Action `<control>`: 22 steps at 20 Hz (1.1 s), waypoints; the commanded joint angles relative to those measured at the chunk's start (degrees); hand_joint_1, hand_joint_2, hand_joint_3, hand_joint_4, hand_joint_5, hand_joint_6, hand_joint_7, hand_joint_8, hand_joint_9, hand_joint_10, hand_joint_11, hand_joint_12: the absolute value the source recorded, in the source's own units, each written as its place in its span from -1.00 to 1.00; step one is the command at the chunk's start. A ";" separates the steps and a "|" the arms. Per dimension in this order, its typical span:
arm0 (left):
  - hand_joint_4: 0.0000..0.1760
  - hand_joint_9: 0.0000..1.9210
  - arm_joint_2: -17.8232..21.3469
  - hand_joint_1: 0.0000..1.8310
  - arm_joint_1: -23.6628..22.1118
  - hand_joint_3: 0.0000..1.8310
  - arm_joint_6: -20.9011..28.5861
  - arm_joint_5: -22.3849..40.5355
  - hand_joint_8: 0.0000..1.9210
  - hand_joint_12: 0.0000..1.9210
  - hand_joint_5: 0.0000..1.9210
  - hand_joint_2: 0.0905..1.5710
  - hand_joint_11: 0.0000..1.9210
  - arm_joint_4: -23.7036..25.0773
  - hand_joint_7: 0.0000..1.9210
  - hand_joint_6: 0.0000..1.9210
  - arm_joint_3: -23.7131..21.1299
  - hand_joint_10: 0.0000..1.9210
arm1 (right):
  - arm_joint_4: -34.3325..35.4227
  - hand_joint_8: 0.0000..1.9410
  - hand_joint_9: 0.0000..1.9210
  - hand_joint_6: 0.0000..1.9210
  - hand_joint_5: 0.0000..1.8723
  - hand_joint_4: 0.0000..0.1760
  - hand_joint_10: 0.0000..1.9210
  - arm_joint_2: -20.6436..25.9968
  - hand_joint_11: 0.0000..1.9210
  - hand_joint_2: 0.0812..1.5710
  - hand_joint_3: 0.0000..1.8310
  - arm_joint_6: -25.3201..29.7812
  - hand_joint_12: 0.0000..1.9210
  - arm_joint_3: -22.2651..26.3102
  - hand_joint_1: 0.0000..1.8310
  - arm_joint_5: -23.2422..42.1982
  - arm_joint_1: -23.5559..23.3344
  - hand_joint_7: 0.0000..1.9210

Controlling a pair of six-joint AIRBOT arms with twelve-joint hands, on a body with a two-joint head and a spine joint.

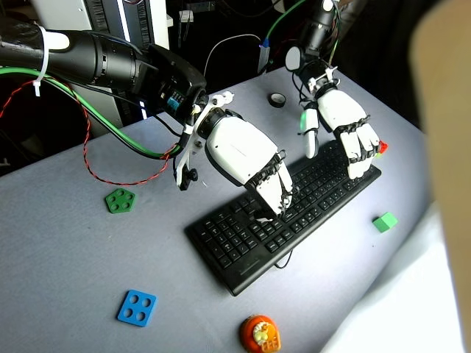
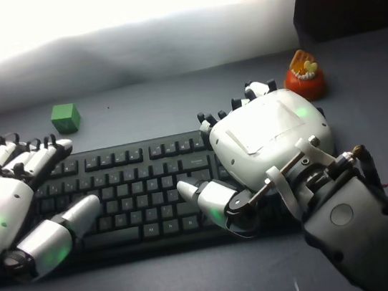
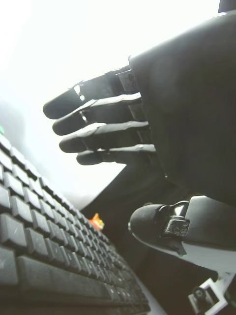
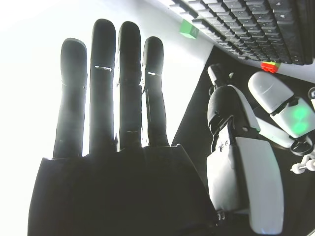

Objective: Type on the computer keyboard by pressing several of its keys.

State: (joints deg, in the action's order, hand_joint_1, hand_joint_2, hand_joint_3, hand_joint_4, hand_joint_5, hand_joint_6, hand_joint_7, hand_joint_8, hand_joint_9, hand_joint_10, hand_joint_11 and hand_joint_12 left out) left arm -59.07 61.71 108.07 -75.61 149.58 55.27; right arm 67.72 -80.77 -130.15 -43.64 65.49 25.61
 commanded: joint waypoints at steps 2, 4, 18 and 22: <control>-0.92 -0.86 1.24 -1.00 -0.26 -1.00 0.27 -6.29 -0.95 0.49 -0.70 0.67 -1.00 1.65 -0.54 -0.72 -0.36 -0.16 | -5.32 -0.99 -0.40 -0.50 -0.40 -1.00 0.00 0.27 -0.70 0.56 -1.00 -0.01 0.72 0.48 -0.88 3.03 0.02 -0.13; -0.94 -0.84 2.59 -1.00 -0.36 -0.99 0.41 -5.34 -0.95 0.49 -0.68 0.69 -1.00 1.65 -0.52 -0.71 -1.17 -0.16 | -5.32 -0.98 -0.39 -0.49 -0.39 -1.00 0.01 0.24 -0.69 0.56 -1.00 -0.11 0.72 0.64 -0.88 2.93 0.20 -0.10; -1.00 0.25 10.00 -0.62 -3.75 -0.99 0.53 -0.84 0.91 1.00 0.05 0.87 0.21 1.67 0.24 0.99 -4.63 1.00 | -5.32 0.96 0.56 0.87 0.36 0.98 1.00 0.80 0.49 0.85 -0.98 -0.57 1.00 1.30 -0.51 3.30 0.73 0.53; -1.00 0.27 11.71 -0.58 -4.13 -0.99 0.53 -0.16 0.95 1.00 0.10 0.91 0.23 1.69 0.25 1.00 -5.44 1.00 | -5.32 0.94 0.55 0.86 0.37 1.00 1.00 2.12 0.49 0.84 -0.99 -0.90 1.00 2.16 -0.27 3.63 1.38 0.51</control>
State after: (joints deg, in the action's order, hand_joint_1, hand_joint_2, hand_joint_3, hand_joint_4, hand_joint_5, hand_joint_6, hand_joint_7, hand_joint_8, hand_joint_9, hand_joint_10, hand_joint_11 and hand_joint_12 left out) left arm -48.18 58.06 108.51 -69.52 149.82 49.89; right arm 66.96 -78.91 -130.78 -41.74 65.91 27.09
